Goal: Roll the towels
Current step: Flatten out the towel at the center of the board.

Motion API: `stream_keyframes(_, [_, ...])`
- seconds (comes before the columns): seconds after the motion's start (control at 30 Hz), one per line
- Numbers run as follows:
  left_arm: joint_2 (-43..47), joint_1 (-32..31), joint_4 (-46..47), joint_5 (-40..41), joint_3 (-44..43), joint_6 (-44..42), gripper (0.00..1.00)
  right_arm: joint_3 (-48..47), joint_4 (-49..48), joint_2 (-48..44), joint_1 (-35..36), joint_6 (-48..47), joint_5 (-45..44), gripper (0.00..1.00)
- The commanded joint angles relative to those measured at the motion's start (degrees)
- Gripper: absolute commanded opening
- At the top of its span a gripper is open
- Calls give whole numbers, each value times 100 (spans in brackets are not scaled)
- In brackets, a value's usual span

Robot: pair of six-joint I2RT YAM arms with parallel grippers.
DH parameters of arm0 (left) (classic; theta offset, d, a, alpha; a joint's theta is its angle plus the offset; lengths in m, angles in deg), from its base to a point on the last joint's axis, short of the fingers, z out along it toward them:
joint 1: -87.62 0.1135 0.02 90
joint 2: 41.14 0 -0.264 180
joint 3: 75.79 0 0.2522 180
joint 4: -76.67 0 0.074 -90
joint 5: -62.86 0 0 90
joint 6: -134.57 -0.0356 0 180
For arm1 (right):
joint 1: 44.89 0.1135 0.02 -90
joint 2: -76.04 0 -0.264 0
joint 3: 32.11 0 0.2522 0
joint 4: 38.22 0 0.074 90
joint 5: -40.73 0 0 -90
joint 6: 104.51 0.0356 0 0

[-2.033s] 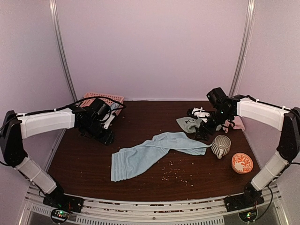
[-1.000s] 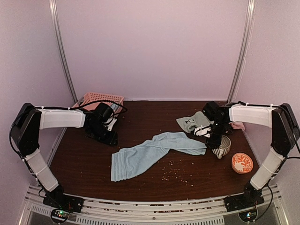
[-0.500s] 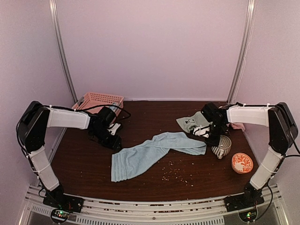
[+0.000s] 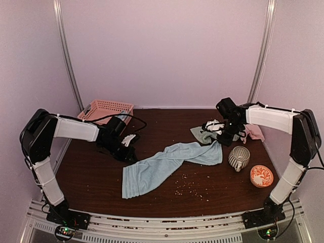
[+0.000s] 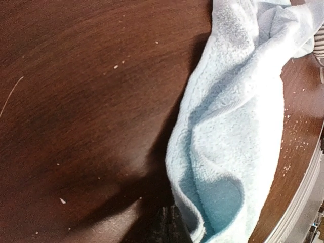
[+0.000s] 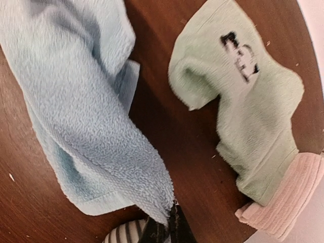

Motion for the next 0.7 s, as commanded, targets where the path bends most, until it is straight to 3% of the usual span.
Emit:
stream_keyframes(0.0, [527, 42, 179, -39, -264, -89, 0, -729, -170, -150, -71, 596, 381, 0])
stream_keyframes(0.27, [1831, 49, -884, 1104, -1245, -425, 0, -2457, -145, -419, -360, 1612, 1802, 0])
stream_keyframes(0.4, [2031, 48, -1266, 1152, -1299, -539, 0, -2597, -328, -820, -369, 1992, 2343, 0])
stream_keyframes(0.47, [1909, 44, -1329, 1195, -1058, -417, 27, -2533, -363, -917, -369, 2033, 2369, 0])
stream_keyframes(0.53, [1823, 47, -961, 1140, -537, -95, 46, -2440, -324, -924, -371, 1987, 2311, 0])
stream_keyframes(0.67, [1621, 36, 155, 505, 309, 437, 51, -2252, -192, -922, -369, 1897, 2308, 0])
